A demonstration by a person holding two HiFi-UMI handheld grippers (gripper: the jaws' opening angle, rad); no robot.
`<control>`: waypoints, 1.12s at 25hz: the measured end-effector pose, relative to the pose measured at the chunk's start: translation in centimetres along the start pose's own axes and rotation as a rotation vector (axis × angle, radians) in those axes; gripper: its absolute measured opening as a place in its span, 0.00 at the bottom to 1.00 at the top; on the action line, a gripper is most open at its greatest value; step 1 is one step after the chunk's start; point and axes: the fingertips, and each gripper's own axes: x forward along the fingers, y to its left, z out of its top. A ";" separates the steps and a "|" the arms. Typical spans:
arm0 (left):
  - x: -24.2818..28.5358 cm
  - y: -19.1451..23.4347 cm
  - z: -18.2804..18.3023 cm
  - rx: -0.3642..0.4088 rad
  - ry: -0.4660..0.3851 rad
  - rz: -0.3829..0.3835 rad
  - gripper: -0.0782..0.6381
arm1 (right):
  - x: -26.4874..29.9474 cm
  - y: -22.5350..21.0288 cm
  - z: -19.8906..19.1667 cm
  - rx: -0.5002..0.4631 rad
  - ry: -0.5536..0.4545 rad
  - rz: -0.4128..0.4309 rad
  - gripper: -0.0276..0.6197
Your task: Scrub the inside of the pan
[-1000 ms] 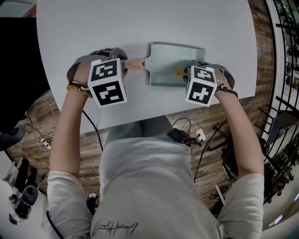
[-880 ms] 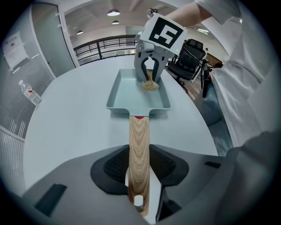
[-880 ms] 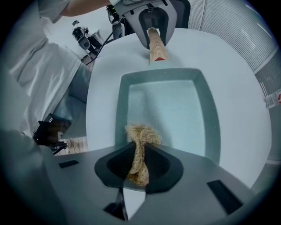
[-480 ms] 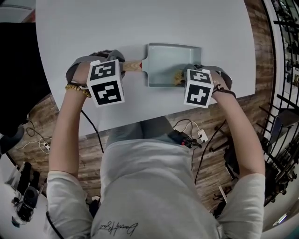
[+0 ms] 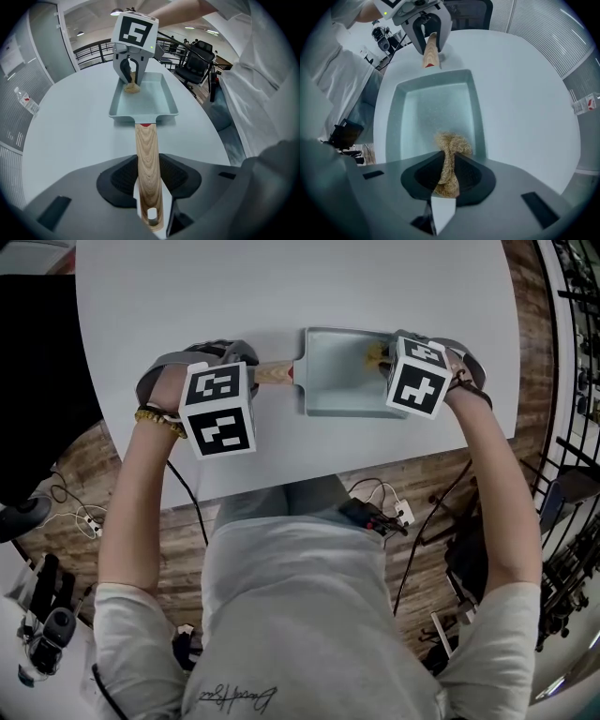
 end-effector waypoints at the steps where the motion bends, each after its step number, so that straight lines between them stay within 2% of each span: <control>1: 0.0 0.0 0.0 -0.002 -0.002 -0.001 0.31 | -0.1 -0.4 0.0 0.003 -0.001 -0.005 0.16; 10: 0.0 0.0 0.3 -0.037 -0.007 0.027 0.31 | -0.2 -0.9 -0.1 -0.020 -0.016 -0.062 0.16; 21: 0.5 0.9 -0.2 -0.037 -0.007 0.019 0.31 | 0.8 4.9 -0.3 -0.005 -0.033 0.062 0.16; 28: 0.1 1.0 -0.2 -0.032 -0.003 0.017 0.31 | 0.7 7.6 -0.1 0.016 -0.054 0.106 0.16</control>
